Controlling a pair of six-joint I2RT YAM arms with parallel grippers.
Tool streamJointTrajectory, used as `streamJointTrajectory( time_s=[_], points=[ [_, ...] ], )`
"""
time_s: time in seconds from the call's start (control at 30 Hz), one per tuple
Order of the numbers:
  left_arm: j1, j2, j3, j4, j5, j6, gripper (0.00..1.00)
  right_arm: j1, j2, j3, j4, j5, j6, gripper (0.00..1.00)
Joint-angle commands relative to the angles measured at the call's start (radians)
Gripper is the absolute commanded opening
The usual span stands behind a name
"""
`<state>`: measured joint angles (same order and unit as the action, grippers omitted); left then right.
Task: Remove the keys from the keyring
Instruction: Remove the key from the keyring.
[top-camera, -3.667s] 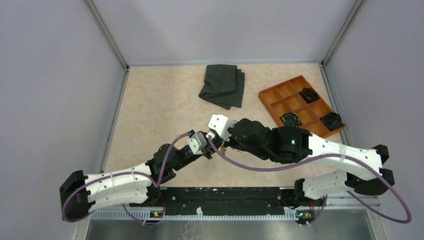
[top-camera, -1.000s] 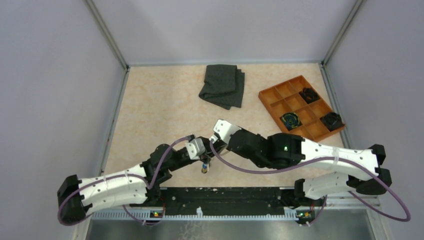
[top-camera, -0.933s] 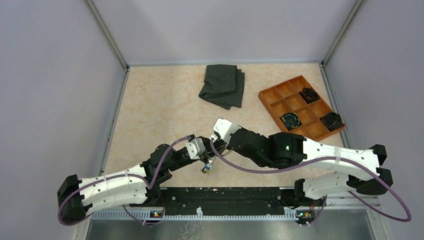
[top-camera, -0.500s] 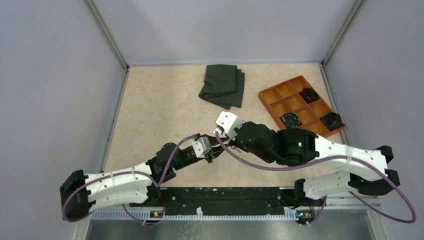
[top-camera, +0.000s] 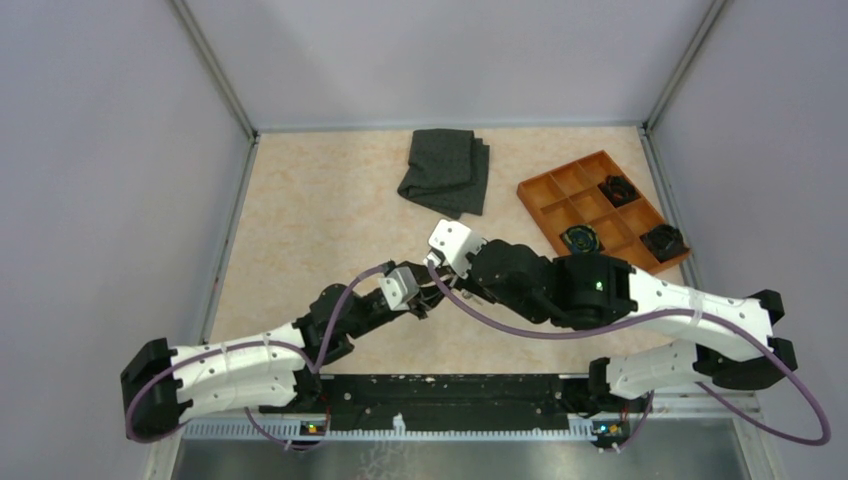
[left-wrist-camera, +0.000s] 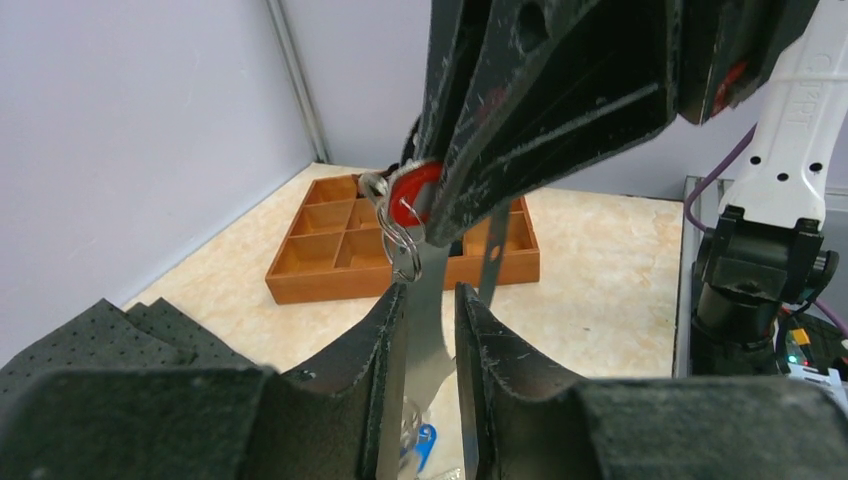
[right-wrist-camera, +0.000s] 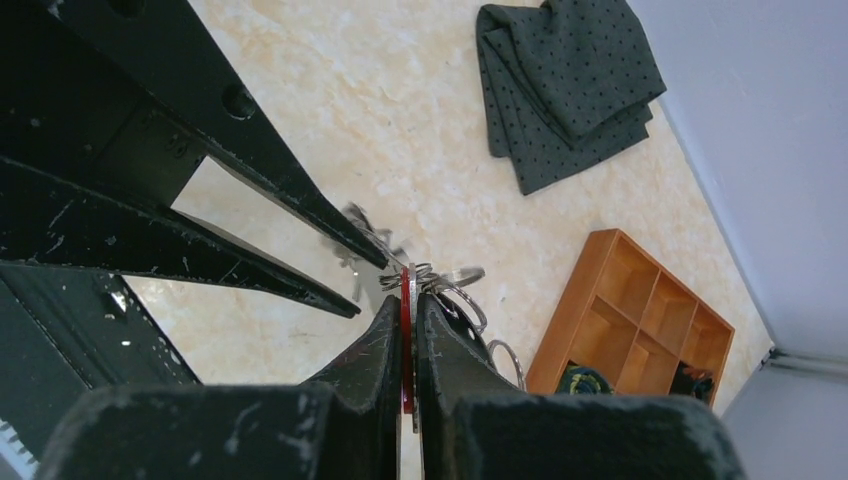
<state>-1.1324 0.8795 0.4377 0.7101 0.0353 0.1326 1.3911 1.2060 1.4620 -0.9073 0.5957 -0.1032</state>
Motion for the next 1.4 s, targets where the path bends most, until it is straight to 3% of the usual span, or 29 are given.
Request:
streamJointTrajectory(
  time_s=[0.0,0.77,1.03,1.27,1.37],
  points=[
    [-0.001,-0.005,0.044,0.097,-0.005,0.011,0.30,-0.004,0.008,0.065,0.018,-0.014,-0.002,0.00],
    [-0.001,0.047,0.080,0.072,-0.024,0.013,0.23,-0.004,0.014,0.093,-0.005,-0.020,0.016,0.00],
    [-0.001,0.070,0.100,0.052,-0.026,0.005,0.17,-0.003,0.009,0.097,-0.015,-0.026,0.026,0.00],
    [-0.002,0.069,0.107,0.023,-0.059,0.006,0.00,-0.005,0.006,0.098,-0.021,-0.022,0.028,0.00],
    [-0.001,0.063,0.106,0.016,-0.057,0.008,0.00,-0.004,0.007,0.101,-0.031,-0.004,0.025,0.00]
  ],
)
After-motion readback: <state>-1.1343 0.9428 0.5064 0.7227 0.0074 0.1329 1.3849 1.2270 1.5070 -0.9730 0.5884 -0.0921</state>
